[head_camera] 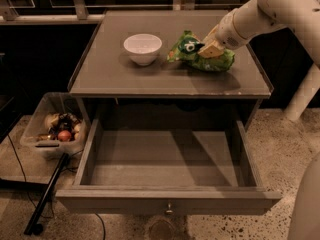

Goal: Place green rice chip bag into top drawer

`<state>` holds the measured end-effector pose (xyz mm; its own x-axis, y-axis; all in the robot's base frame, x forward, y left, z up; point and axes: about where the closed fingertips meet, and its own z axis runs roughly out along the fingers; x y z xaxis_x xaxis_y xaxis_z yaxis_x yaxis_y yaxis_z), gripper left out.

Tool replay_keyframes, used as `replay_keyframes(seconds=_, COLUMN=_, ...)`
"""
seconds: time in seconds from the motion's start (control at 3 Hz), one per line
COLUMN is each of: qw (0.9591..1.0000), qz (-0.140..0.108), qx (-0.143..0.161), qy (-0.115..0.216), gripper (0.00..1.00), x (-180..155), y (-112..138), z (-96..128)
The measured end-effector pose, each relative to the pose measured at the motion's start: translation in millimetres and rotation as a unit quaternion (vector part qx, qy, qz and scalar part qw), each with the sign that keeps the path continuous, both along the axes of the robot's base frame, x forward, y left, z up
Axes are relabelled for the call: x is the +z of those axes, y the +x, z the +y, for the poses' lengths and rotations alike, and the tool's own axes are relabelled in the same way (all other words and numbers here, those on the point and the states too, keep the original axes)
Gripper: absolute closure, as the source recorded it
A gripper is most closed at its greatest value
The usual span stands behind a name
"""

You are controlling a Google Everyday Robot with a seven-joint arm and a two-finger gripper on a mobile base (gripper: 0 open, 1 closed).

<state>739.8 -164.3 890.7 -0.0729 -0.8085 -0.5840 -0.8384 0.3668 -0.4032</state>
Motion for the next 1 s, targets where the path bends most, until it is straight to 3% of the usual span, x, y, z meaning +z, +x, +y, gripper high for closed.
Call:
replay_keyframes(seconds=0.33, qw=0.9996, qz=-0.019, qx=0.018, qy=0.014, gripper=1.0, x=25.0, y=-18.2, z=-3.5)
replay_keyframes(seconds=1.0, qw=0.9973, qz=-0.053, qx=0.019, qy=0.048, gripper=1.0, x=66.6, y=-80.6, z=-38.3)
